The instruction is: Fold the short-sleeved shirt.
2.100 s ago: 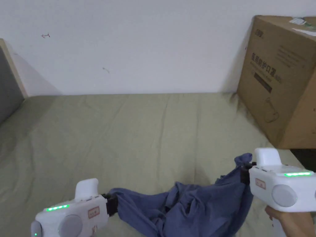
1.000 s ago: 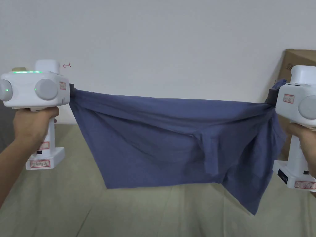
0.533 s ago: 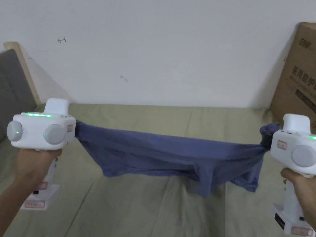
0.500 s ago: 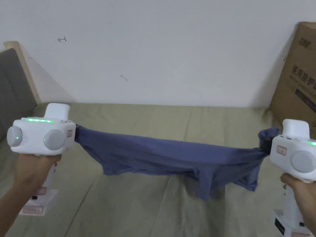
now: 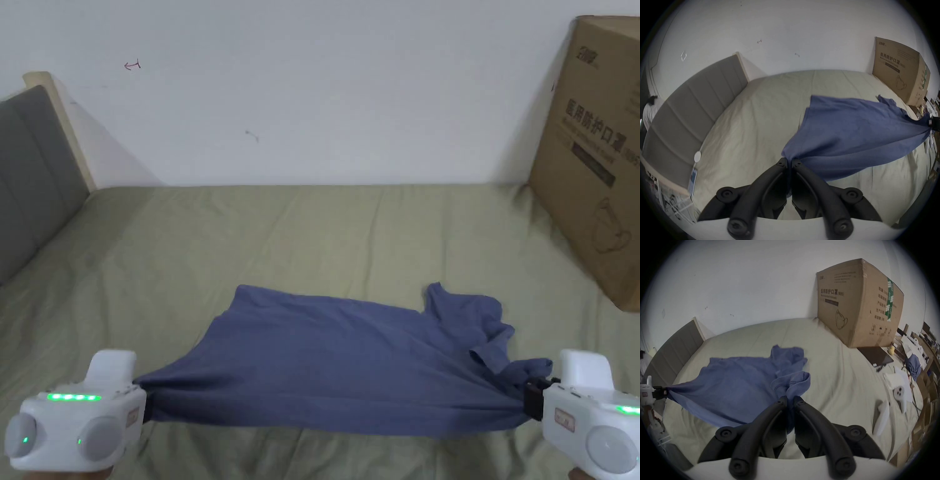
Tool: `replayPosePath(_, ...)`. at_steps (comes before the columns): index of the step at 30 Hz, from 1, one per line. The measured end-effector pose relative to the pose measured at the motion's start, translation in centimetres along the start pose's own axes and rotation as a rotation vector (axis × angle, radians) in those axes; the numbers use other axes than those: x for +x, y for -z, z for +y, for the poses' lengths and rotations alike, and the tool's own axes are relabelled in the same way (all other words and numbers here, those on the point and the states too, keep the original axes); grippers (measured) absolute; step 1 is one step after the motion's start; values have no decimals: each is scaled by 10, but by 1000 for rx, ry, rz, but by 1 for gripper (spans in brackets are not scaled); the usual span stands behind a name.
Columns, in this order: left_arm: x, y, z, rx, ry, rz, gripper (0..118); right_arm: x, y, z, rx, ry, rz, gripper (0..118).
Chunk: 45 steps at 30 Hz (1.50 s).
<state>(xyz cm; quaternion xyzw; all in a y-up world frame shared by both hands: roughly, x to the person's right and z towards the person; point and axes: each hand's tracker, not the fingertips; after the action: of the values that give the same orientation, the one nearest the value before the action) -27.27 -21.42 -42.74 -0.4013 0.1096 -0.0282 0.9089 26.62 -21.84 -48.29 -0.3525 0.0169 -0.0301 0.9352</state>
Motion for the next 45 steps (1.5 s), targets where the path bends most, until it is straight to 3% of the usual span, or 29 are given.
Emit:
replayPosePath(12,-15,-45,-136,-146,-50,7,2,16,-59,-126,-153,90,-19,6)
replayPosePath(19,-9,-25,-166,-287,-33,26,2,14,-46,-176,-332,92,-60,6)
replayPosePath(22,-8,-25,-168,-282,-41,29,3,17,-45,-178,-322,106,-62,7)
replayPosePath(26,-14,-33,-157,-279,-113,-1,13,19,-53,-159,-327,106,-40,10)
replayPosePath(27,-18,-40,-148,-266,-156,-28,31,19,-59,-151,-295,109,-27,22)
replayPosePath(28,-19,-44,-141,-242,-197,-64,57,18,-65,-143,-250,106,-10,39)
replayPosePath(29,-20,-52,-131,-195,-233,-113,86,18,-71,-131,-207,98,-2,69)
replayPosePath(30,-20,-63,-118,-143,-255,-145,97,16,-78,-118,-162,87,-2,94)
replayPosePath(31,-17,-73,-104,-79,-260,-154,98,14,-86,-105,-111,75,-4,105)
replayPosePath(39,25,-165,16,400,-172,-195,103,-20,-174,1,359,-26,-6,109)
replayPosePath(45,53,-203,50,610,-189,-264,106,-43,-216,28,593,-57,-65,109)
